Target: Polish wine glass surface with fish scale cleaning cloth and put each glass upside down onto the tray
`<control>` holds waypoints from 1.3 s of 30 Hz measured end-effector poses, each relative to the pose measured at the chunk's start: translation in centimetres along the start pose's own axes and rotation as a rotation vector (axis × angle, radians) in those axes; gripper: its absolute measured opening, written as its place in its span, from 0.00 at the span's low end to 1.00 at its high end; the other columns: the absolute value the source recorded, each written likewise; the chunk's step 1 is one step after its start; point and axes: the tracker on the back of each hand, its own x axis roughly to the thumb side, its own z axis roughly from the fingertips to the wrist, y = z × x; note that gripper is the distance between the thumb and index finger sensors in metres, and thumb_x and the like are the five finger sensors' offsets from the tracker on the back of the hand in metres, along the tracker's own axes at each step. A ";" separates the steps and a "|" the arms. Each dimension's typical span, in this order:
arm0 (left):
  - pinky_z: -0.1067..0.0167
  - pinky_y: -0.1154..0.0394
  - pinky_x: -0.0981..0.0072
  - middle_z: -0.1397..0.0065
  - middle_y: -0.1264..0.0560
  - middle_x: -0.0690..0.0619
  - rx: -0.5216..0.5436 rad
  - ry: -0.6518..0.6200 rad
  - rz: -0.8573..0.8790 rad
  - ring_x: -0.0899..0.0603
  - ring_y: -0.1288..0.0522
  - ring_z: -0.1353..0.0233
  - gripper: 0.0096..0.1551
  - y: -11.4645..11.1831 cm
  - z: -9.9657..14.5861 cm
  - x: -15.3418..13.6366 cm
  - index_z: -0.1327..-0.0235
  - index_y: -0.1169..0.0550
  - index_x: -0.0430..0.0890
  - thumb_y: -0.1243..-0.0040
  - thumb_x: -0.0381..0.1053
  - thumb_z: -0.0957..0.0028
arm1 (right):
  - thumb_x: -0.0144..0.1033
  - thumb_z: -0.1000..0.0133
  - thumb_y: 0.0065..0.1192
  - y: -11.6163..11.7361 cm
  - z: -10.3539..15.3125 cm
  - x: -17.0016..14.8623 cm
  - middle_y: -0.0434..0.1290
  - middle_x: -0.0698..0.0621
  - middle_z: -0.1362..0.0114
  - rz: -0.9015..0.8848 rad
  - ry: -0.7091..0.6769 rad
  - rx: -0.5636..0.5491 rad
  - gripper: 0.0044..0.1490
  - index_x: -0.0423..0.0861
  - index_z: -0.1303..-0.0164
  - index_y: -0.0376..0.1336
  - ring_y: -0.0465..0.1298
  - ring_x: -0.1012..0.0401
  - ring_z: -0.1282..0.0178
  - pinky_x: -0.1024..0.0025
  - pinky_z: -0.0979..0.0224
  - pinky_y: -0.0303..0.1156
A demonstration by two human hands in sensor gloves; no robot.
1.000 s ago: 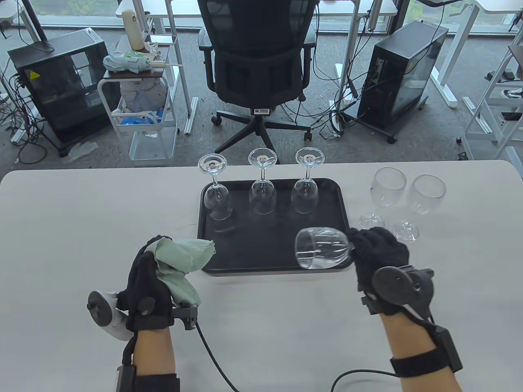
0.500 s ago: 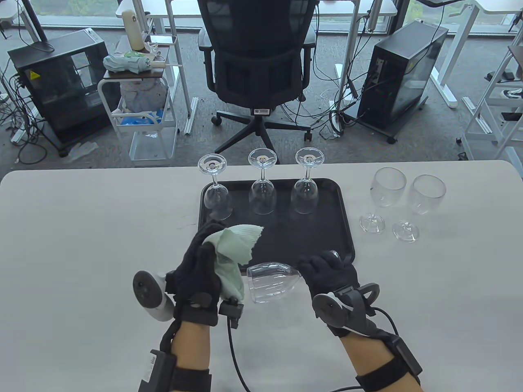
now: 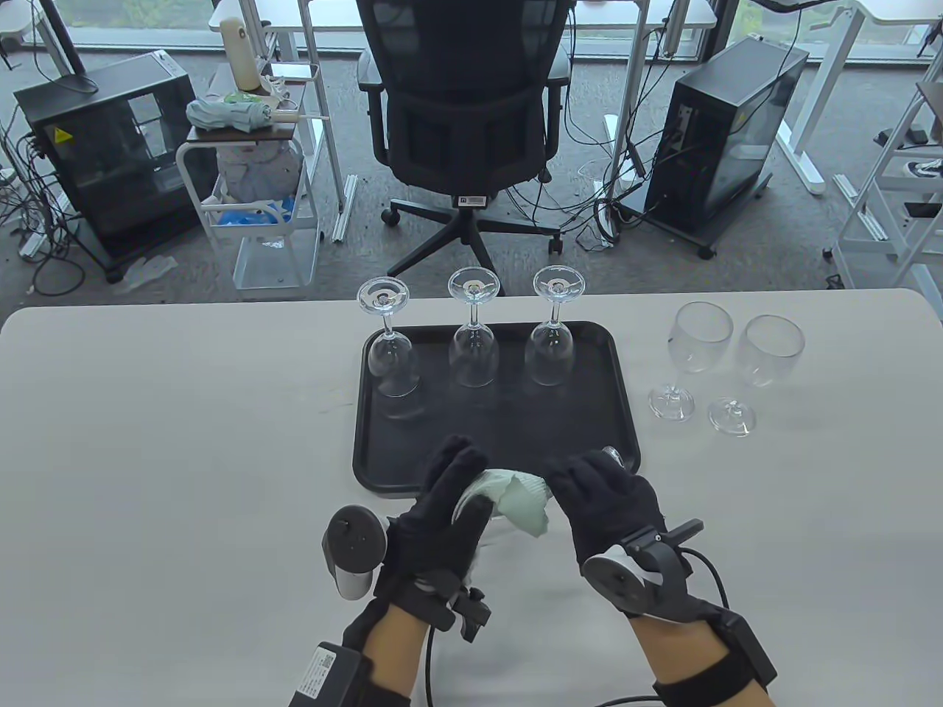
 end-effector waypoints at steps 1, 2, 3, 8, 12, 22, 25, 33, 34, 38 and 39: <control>0.37 0.27 0.32 0.15 0.45 0.50 0.036 -0.004 -0.021 0.37 0.38 0.21 0.37 0.1 0.1 0.2 0.26 0.34 0.59 0.41 0.72 0.45 | 0.36 0.47 0.75 0.0 0.1 0.0 0.77 0.52 0.32 0.005 -0.010 -0.009 0.33 0.61 0.31 0.65 0.71 0.51 0.28 0.52 0.39 0.76; 0.38 0.26 0.32 0.17 0.42 0.49 0.065 -0.017 -0.033 0.37 0.36 0.22 0.35 0.2 0.2 0.4 0.28 0.31 0.57 0.41 0.71 0.44 | 0.37 0.46 0.75 -0.1 0.3 0.0 0.76 0.52 0.31 -0.005 -0.019 -0.017 0.33 0.61 0.30 0.65 0.72 0.51 0.28 0.53 0.40 0.77; 0.39 0.26 0.31 0.18 0.40 0.49 0.091 -0.021 -0.035 0.36 0.35 0.23 0.34 0.4 0.2 0.7 0.30 0.30 0.56 0.40 0.71 0.44 | 0.38 0.46 0.75 -0.2 0.3 -0.1 0.76 0.52 0.31 -0.022 -0.029 -0.025 0.33 0.61 0.30 0.64 0.72 0.51 0.28 0.54 0.40 0.77; 0.41 0.25 0.30 0.20 0.36 0.49 0.147 -0.028 -0.018 0.36 0.33 0.24 0.31 1.8 0.2 1.5 0.32 0.27 0.55 0.38 0.69 0.44 | 0.51 0.44 0.72 -0.9 0.6 -1.5 0.52 0.46 0.14 -0.224 -0.065 -0.105 0.45 0.62 0.21 0.50 0.49 0.45 0.16 0.41 0.25 0.65; 0.42 0.24 0.31 0.21 0.34 0.49 0.148 0.009 0.068 0.35 0.32 0.25 0.31 2.9 0.1 0.6 0.32 0.27 0.55 0.39 0.69 0.43 | 0.64 0.46 0.68 -0.1 1.0 -4.9 0.41 0.41 0.14 -0.518 0.150 -0.100 0.60 0.59 0.19 0.34 0.49 0.39 0.16 0.36 0.24 0.63; 0.40 0.24 0.34 0.17 0.40 0.50 0.074 -0.073 0.105 0.36 0.35 0.22 0.38 1.2 0.2 1.1 0.26 0.34 0.57 0.44 0.74 0.44 | 0.67 0.45 0.64 3.3 1.0 -6.8 0.66 0.40 0.32 -1.201 0.371 0.048 0.51 0.57 0.21 0.45 0.81 0.56 0.60 0.68 0.64 0.83; 0.40 0.23 0.38 0.17 0.42 0.51 0.109 -0.142 -0.050 0.38 0.35 0.22 0.41 0.6 0.4 1.9 0.25 0.38 0.59 0.47 0.77 0.47 | 0.68 0.42 0.58 3.4 1.5 -7.1 0.66 0.38 0.33 -1.300 0.506 0.192 0.49 0.53 0.20 0.45 0.81 0.54 0.61 0.67 0.65 0.82; 0.50 0.19 0.39 0.20 0.36 0.49 0.065 -0.004 0.018 0.35 0.30 0.26 0.36 1.7 0.3 1.2 0.28 0.31 0.57 0.45 0.76 0.43 | 0.68 0.47 0.64 1.1 1.5 -6.6 0.56 0.42 0.19 -0.672 0.042 -0.057 0.60 0.59 0.20 0.33 0.80 0.49 0.46 0.59 0.49 0.83; 0.49 0.19 0.38 0.20 0.36 0.49 0.061 0.009 0.058 0.34 0.31 0.26 0.36 1.7 0.3 1.2 0.28 0.31 0.57 0.45 0.76 0.43 | 0.68 0.48 0.65 0.9 1.4 -6.5 0.60 0.42 0.21 -0.690 0.042 -0.116 0.59 0.58 0.19 0.36 0.82 0.50 0.49 0.62 0.52 0.85; 0.48 0.20 0.40 0.18 0.38 0.51 0.064 -0.055 0.060 0.36 0.32 0.24 0.38 1.5 0.3 1.4 0.27 0.33 0.59 0.45 0.77 0.45 | 0.67 0.46 0.65 1.8 1.4 -6.5 0.63 0.40 0.26 -1.005 0.225 -0.058 0.48 0.60 0.21 0.48 0.80 0.49 0.56 0.64 0.61 0.81; 0.47 0.20 0.41 0.18 0.39 0.51 0.086 -0.093 0.035 0.36 0.33 0.24 0.39 1.4 0.4 1.6 0.27 0.33 0.60 0.44 0.77 0.46 | 0.71 0.46 0.61 2.2 1.4 -6.6 0.65 0.39 0.28 -1.058 0.314 0.017 0.49 0.58 0.21 0.49 0.80 0.51 0.59 0.66 0.64 0.81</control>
